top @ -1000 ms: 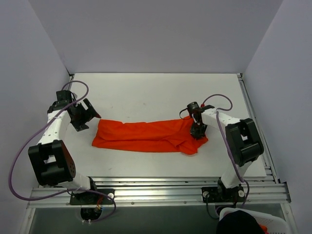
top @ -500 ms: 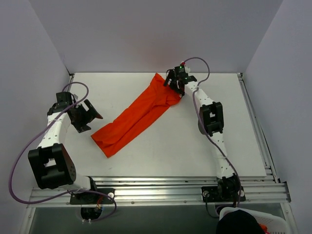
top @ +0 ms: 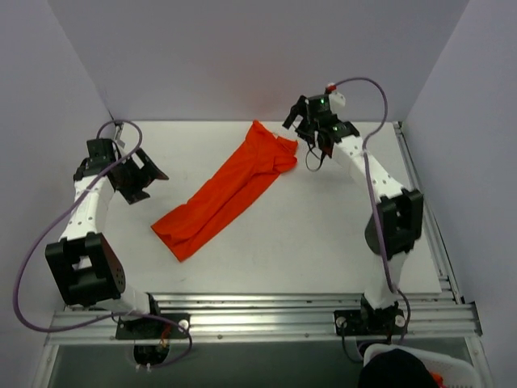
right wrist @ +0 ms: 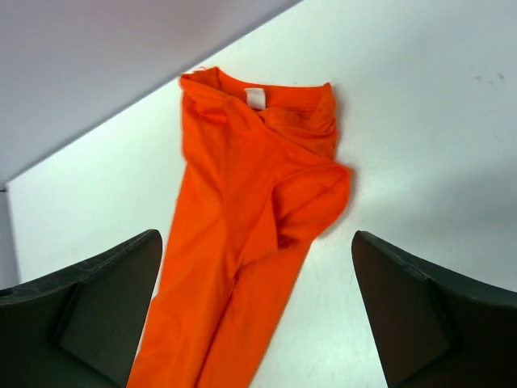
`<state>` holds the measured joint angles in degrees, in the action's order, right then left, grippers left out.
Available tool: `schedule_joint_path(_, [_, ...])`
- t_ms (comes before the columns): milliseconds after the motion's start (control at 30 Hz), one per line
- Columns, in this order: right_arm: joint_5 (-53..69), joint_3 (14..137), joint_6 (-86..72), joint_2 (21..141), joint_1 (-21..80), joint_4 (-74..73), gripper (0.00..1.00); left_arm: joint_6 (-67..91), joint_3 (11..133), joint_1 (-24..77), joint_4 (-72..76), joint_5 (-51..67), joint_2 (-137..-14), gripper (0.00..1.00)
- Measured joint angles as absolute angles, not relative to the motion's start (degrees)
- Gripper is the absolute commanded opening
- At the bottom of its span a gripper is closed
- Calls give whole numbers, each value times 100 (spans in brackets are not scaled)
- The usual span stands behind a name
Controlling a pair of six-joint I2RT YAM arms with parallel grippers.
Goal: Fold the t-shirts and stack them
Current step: Fold the tshirt
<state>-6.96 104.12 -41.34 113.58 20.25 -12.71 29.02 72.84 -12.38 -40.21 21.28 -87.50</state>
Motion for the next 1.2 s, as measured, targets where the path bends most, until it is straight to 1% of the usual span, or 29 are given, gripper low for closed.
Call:
schedule_joint_path(133, [-1103,9804,-4644,9966,2576,-1680,100,3089,7220,-1236,-3854,2193,-8759,95])
schedule_joint_path(167, [-1164,9754,-4827,9754,2888,-1806,100,3127,7177,-1236,-3804,2189,-8757,95])
schedule_joint_path(233, [-1162,9754,-5131,9699,3544,-1949,100,3199,7052,-1232,-3704,2165,-8757,95])
schedule_joint_path(300, [-1149,9878,-5408,10012,4263,-2134,100,3269,6928,-1232,-3667,2119,-8757,95])
schedule_joint_path(400, [-941,10132,-5782,10879,5166,-2353,100,3343,6834,-1232,-3667,2071,-8757,95])
schedule_joint_path(533, [-589,10294,-6088,11896,5843,-2657,100,3402,6827,-1232,-3662,2049,-8746,95])
schedule_joint_path(633, [-386,10436,-6265,12324,6073,-2908,100,3411,6827,-1232,-3664,2038,-8718,95])
schedule_joint_path(900, [-154,10958,-6528,12453,6237,-2989,100,3454,6827,-1232,-3664,2038,-8621,95])
schedule_joint_path(1200, [-34,11002,-6678,13144,6429,-2923,99,3535,6827,-1238,-3682,2040,-8530,96])
